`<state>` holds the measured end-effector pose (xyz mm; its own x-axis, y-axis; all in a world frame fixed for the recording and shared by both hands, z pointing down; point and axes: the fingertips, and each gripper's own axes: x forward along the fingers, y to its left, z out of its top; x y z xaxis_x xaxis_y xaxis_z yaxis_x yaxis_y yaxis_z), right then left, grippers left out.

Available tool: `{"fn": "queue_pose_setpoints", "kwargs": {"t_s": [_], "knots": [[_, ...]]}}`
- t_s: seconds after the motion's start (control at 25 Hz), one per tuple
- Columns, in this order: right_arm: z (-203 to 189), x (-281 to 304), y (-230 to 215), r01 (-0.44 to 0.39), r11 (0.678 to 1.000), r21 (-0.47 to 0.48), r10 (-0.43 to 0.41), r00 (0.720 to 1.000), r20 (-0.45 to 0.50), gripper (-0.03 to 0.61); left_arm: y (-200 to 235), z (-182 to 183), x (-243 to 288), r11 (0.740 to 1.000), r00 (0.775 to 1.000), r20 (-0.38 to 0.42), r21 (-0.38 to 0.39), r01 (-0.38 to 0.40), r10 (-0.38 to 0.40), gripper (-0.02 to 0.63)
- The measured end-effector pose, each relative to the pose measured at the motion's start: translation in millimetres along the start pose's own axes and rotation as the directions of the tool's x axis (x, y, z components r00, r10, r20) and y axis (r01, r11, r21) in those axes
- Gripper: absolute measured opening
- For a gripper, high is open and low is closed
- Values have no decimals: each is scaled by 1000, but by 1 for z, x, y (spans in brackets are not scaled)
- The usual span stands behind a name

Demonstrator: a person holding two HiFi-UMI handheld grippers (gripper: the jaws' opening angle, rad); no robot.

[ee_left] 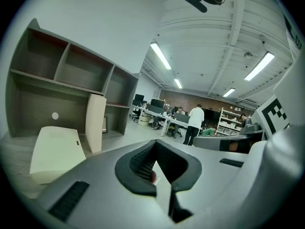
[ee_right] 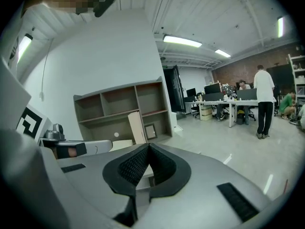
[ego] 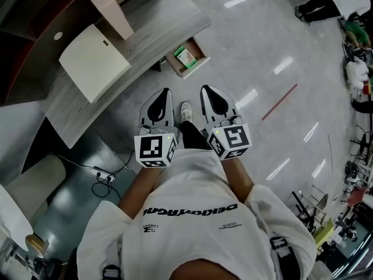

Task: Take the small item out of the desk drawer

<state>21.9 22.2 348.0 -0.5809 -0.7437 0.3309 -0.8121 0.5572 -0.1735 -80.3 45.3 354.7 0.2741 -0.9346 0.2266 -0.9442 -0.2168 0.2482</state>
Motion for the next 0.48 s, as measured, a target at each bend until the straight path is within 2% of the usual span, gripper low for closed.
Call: {"fn": "queue_pose_setpoints", "kwargs": {"t_s": [0.48], "knots": [[-57, 77, -75, -23, 1000, -6, 23, 994, -103, 31, 12, -76, 77, 999, 991, -125, 15, -50, 52, 15]]}}
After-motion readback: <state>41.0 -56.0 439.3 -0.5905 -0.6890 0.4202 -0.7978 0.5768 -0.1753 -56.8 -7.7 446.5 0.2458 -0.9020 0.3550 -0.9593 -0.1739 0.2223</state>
